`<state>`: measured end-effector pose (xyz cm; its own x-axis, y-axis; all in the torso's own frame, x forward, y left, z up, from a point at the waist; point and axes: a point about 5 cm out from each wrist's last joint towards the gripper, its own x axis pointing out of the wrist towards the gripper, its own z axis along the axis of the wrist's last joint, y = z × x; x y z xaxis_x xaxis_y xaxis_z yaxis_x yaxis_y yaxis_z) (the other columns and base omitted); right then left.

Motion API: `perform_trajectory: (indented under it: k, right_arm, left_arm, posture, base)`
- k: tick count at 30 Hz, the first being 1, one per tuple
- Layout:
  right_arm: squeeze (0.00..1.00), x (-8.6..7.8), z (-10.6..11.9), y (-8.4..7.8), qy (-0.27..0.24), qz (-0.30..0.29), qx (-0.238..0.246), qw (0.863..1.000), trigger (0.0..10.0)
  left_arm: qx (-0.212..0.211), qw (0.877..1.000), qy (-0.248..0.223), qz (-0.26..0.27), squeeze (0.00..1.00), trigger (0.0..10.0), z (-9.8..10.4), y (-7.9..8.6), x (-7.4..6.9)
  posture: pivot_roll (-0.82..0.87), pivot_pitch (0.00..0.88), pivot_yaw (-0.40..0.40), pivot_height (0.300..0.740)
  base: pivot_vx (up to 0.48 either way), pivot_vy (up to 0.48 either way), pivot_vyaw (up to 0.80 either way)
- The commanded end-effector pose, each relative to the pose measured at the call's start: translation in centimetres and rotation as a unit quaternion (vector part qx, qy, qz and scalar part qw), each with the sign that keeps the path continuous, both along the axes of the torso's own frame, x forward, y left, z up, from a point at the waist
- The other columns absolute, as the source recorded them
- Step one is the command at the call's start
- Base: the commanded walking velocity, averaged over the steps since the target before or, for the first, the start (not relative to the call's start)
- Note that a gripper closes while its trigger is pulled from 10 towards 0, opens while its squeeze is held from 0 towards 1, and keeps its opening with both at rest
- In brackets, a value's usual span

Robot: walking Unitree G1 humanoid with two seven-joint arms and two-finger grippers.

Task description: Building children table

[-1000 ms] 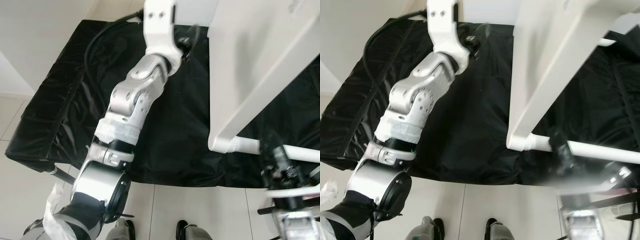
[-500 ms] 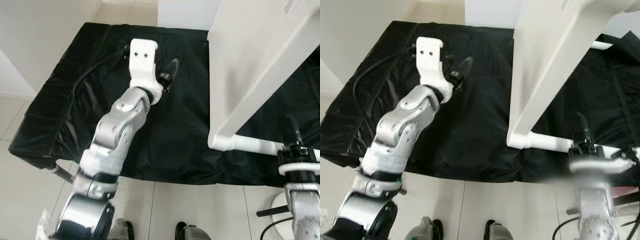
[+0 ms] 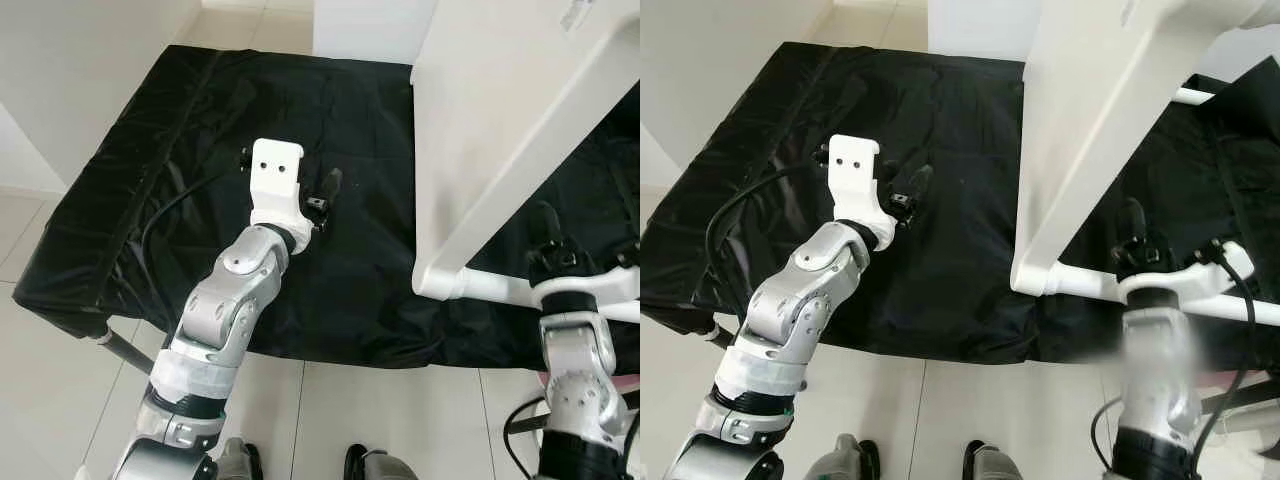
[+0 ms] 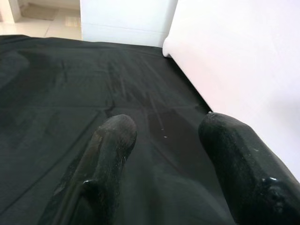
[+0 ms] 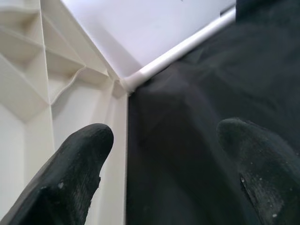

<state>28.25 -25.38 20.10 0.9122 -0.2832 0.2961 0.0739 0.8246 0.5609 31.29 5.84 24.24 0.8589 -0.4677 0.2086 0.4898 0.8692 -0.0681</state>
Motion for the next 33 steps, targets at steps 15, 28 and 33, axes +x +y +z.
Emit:
perform_trajectory:
  k: [15, 28, 33]
  right_arm:
    - [0.00, 1.5, -0.5, 2.2, 0.063, -0.080, -0.159, 0.982, 10.0]
    - [0.00, 1.2, -4.2, 4.0, 0.117, -0.075, -0.186, 0.973, 10.0]
    - [0.00, 1.2, -5.3, 5.9, 0.121, -0.037, -0.190, 0.974, 10.0]
  left_arm:
    - [0.049, 0.998, -0.027, -0.014, 0.00, 10.0, -2.5, -0.2, -1.4]
    - [0.058, 0.997, -0.002, -0.047, 0.00, 10.0, -5.5, -0.9, -1.9]
    - [0.063, 0.996, -0.002, -0.071, 0.00, 10.0, -5.8, -0.8, -2.4]
  posture:
    - [0.03, 0.126, -0.061, 0.740]
    - [-0.02, 0.084, -0.034, 0.740]
    - [-0.02, 0.074, -0.025, 0.740]
  base:
    - [0.000, 0.000, 0.00]
    - [0.000, 0.000, 0.00]
    - [0.000, 0.000, 0.00]
